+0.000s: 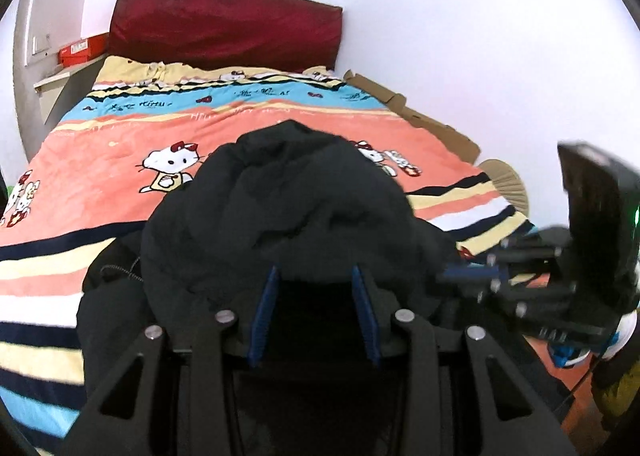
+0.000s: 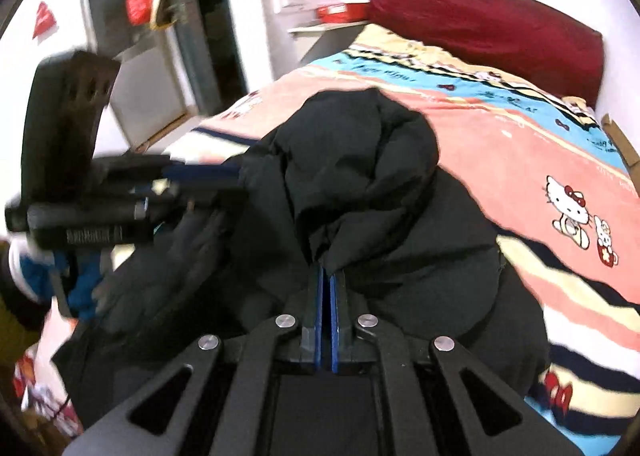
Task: Fold large clothes
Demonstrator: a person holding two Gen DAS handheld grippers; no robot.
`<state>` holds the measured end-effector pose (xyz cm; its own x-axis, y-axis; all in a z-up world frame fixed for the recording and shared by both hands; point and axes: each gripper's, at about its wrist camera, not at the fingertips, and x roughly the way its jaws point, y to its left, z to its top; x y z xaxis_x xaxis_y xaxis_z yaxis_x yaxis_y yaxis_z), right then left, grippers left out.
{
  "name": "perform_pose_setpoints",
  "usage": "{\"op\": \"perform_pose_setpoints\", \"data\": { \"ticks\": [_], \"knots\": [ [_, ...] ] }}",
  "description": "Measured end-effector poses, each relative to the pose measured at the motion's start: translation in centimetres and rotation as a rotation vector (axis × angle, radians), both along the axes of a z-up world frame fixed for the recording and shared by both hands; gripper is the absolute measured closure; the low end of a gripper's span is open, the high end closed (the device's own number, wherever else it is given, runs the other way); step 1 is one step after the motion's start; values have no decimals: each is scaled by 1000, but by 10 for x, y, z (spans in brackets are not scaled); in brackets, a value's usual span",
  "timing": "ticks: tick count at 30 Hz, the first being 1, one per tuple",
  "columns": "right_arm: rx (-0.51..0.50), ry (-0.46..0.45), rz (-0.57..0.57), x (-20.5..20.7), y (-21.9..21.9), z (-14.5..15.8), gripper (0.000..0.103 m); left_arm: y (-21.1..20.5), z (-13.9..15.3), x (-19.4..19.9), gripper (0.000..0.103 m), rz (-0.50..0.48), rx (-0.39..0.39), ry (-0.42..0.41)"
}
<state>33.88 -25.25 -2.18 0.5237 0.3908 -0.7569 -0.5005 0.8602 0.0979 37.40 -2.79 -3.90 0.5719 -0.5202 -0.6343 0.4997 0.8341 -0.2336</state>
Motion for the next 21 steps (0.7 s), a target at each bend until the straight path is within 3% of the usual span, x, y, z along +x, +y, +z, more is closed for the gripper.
{"op": "perform_pose_setpoints", "data": {
  "ticks": [3, 8, 10, 12, 18, 21],
  "knots": [
    [-28, 26, 16, -25, 8, -14, 103, -9, -12, -3, 65, -4, 57, 27],
    [-82, 86, -45, -11, 6, -63, 103, -29, -74, 21, 65, 10, 167, 152],
    [-73, 106, -72, -6, -4, -81, 103, -29, -102, 25, 65, 11, 165, 188],
    [-21, 120, -96, -3, -18, -92, 103, -25, -111, 25, 65, 14, 130, 193],
    [44, 74, -135, -10, -41, -83, 101, -16, -96, 23, 65, 15, 92, 155],
    [57, 27, -154, -5, -47, -65, 90, -7, -75, 21, 65, 10, 66, 110]
  ]
}}
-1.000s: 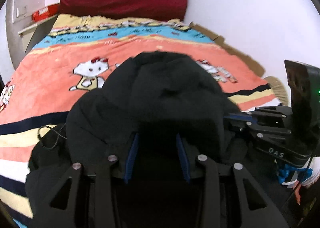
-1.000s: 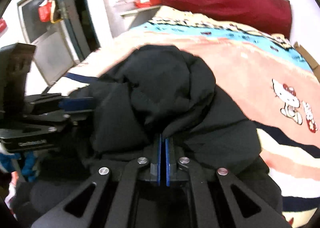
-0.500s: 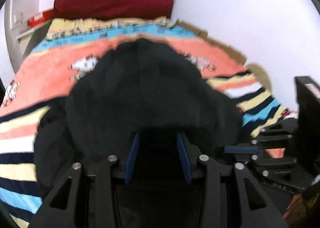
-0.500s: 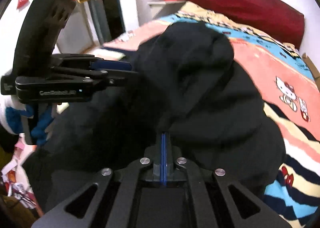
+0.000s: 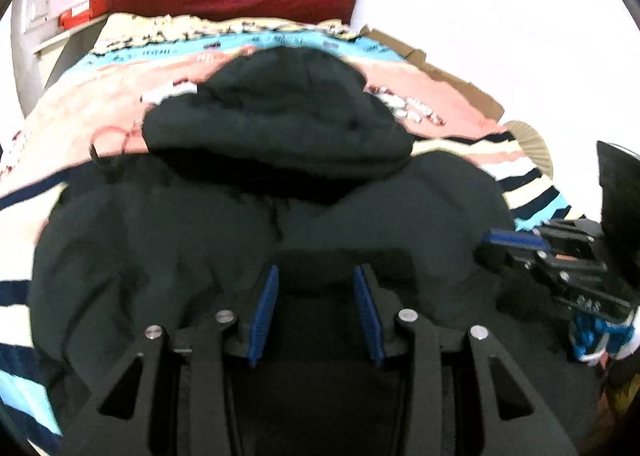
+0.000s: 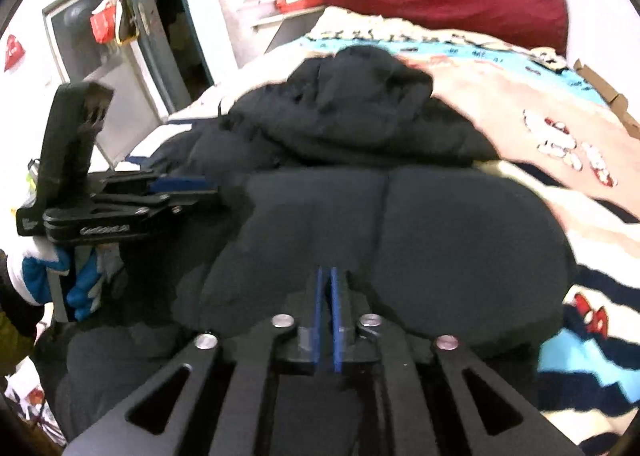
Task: Fold large clothes
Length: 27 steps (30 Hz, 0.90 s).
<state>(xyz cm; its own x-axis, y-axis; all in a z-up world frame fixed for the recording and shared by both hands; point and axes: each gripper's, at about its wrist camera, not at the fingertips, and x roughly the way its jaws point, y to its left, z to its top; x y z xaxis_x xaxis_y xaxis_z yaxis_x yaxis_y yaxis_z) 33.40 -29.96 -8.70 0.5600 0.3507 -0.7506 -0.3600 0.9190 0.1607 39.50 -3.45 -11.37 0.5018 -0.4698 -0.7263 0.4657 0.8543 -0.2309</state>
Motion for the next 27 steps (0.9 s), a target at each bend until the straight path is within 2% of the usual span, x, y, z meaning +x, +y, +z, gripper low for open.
{"op": "perform_pose_setpoints", "data": {
  "ticks": [2, 3, 4, 7, 13, 15, 18, 21, 23, 25, 26, 27],
  "knots": [
    [11, -30, -15, 6, -5, 11, 76, 4, 16, 0, 65, -3, -14, -32],
    [16, -46, -23, 12, -7, 18, 64, 7, 27, 3, 65, 4, -22, -53],
    [15, -64, -31, 20, -9, 25, 56, 9, 34, 8, 65, 12, -28, -63],
    [-8, -95, -58, 47, -12, 36, 42, 12, 44, 32, 65, 38, -45, -60],
    [-25, -86, -91, 87, -11, 15, 32, 12, 28, 65, 65, 83, -57, -31],
    [-27, -92, -100, 99, -7, 10, 30, 11, 23, 68, 65, 89, -57, -38],
    [-4, -97, -97, 118, 1, 3, 21, 7, 15, 73, 65, 99, -26, -61],
    [-19, -56, -103, 138, 9, -15, 22, 7, 10, 83, 65, 110, -31, -62],
    [-23, -11, -93, 148, 13, -30, 35, 7, 6, 90, 65, 123, -32, -57],
    [-42, 18, -89, 152, 16, -41, 52, 8, 2, 94, 65, 134, -49, -54],
    [-44, 31, -84, 154, 16, -45, 57, 8, 1, 95, 65, 135, -57, -54],
    [-40, 37, -80, 154, 16, -47, 70, 9, -1, 94, 65, 135, -59, -55]
  ]
}}
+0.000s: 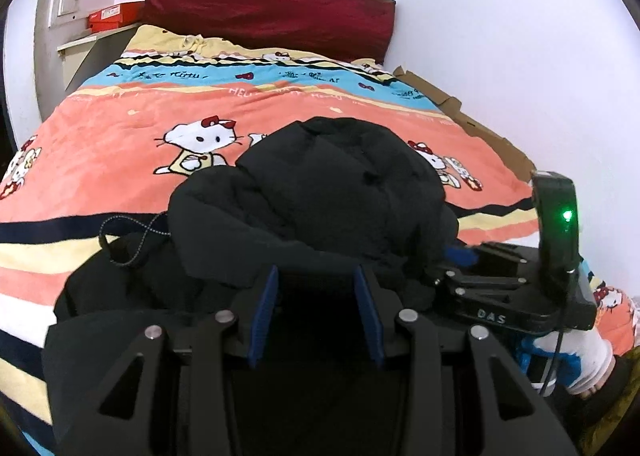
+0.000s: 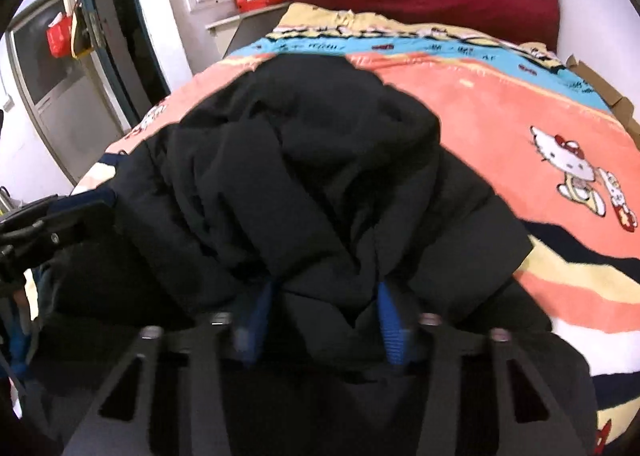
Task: Fold large clothes
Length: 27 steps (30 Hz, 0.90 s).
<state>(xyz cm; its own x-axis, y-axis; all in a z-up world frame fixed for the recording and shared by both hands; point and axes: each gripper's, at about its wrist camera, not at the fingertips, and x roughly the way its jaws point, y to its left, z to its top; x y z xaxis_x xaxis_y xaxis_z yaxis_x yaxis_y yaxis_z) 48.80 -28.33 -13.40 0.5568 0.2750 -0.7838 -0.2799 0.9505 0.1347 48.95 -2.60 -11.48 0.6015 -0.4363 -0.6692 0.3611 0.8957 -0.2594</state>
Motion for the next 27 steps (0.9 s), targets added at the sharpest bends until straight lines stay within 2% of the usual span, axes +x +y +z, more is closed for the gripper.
{"op": "perform_pose_setpoints", "data": {
  "ticks": [1, 4, 10, 14, 19, 23, 27],
  "knots": [
    [4, 1, 2, 0, -1, -1, 81, 0, -2, -1, 65, 1, 2, -1],
    [10, -16, 11, -5, -1, 3, 90, 4, -1, -3, 65, 10, -7, -5],
    [39, -73, 41, -31, 2, 38, 93, 28, 33, -12, 65, 70, -53, -59],
    [48, -106, 79, -63, 6, 75, 94, 39, 70, -24, 65, 94, -71, -103],
    [61, -134, 131, -123, 14, 118, 94, 38, 107, -45, 65, 76, -69, -143],
    [58, -141, 156, -175, 19, 133, 94, 35, 122, -70, 65, 52, -63, -151],
    [68, -122, 167, -218, 14, 129, 94, 32, 119, -94, 65, 13, -48, -130]
  ]
}}
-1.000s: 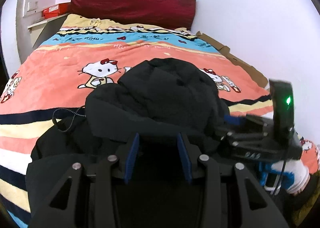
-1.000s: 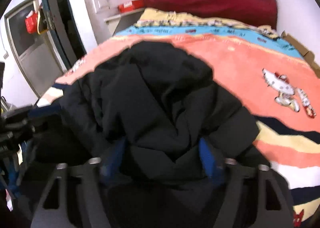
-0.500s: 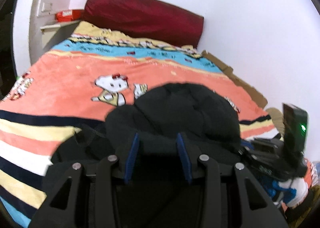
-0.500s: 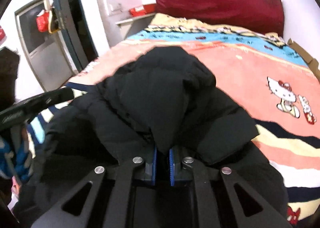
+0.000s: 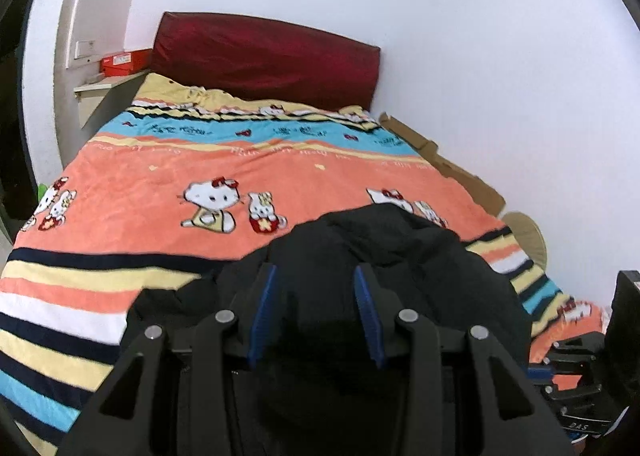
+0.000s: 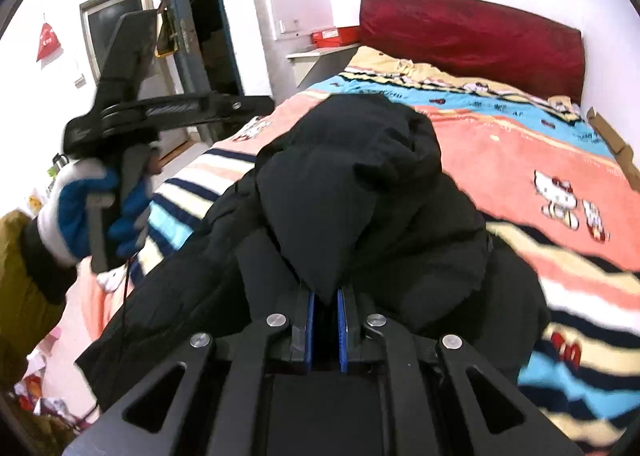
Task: Fold large clothes
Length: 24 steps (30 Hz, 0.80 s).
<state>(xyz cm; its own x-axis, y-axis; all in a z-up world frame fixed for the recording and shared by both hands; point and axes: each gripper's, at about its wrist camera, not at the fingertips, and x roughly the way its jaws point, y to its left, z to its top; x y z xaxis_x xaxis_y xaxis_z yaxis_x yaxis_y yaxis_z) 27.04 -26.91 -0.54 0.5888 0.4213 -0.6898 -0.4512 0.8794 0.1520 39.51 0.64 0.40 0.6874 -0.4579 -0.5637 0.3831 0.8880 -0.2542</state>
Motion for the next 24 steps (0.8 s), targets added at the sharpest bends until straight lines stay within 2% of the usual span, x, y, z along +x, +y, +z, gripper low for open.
{"op": "perform_pose_setpoints", "data": {
  "ticks": [5, 7, 11, 15, 18, 20, 24],
  "knots": [
    [-24, 48, -8, -34, -5, -32, 100, -17, -30, -22, 65, -83, 22, 34],
    [-39, 82, -35, -26, -12, -54, 101, -30, -51, -13, 65, -89, 57, 77],
    [-33, 126, -87, 2, -24, -88, 102, -47, -96, 8, 65, -115, 53, 185],
    [-20, 199, -118, 23, -36, -125, 103, -53, -132, 6, 65, -128, 128, 213],
    [-15, 211, -136, 29, -37, -134, 103, -57, -151, -1, 65, -117, 193, 224],
    [-24, 205, -143, 29, -36, -133, 103, -57, -153, -8, 65, -107, 200, 245],
    [-10, 172, -141, 11, -42, -111, 97, -52, -149, -26, 65, -127, 227, 239]
  ]
}}
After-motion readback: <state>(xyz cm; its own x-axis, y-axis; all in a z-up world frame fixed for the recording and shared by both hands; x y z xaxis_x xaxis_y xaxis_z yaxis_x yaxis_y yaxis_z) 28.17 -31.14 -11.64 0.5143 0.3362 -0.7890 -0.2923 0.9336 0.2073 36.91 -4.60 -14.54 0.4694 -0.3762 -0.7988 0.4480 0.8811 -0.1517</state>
